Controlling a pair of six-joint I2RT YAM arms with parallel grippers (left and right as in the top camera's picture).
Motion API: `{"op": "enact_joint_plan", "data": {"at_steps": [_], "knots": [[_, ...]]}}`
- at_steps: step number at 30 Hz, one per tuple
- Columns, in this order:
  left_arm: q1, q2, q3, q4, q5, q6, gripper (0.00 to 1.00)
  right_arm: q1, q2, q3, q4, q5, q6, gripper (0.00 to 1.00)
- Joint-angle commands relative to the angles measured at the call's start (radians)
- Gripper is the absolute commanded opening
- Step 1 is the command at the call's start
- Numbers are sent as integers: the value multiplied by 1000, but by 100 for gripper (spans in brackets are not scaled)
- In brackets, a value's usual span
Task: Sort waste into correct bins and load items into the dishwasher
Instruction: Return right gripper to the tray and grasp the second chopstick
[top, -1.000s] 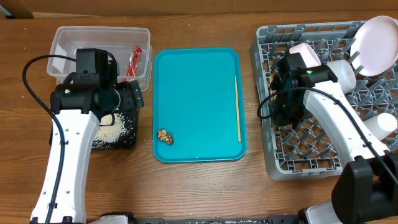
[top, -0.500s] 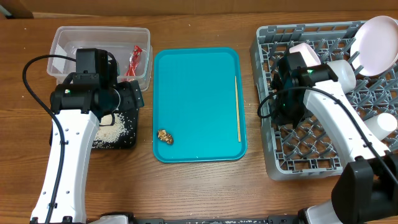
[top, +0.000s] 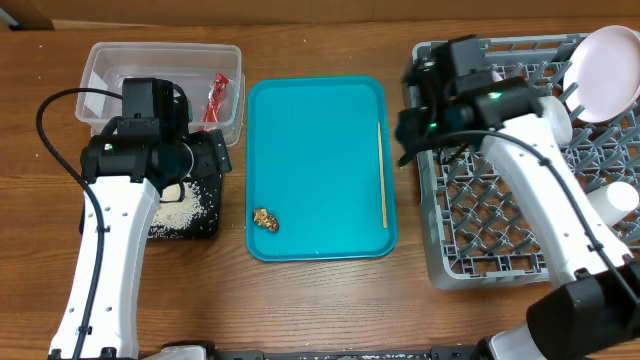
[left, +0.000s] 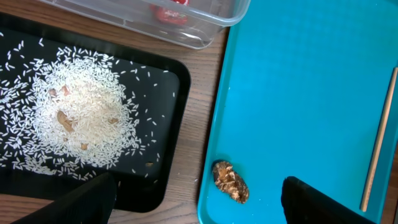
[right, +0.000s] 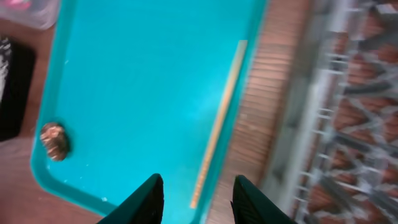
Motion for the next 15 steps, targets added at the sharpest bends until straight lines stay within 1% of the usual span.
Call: {"op": "enact_joint_plan", "data": {"at_steps": [1, 4, 9, 15], "knots": [[2, 6, 8, -2, 8, -13, 87, 55, 102, -2, 16, 6, 21, 40], [2, 6, 8, -3, 8, -13, 87, 80, 177, -16, 15, 26, 46, 43], [2, 6, 8, -3, 7, -13, 87, 95, 288, -19, 13, 58, 100, 43], [2, 6, 8, -3, 7, -13, 87, 95, 385, -19, 13, 66, 100, 43]]}}
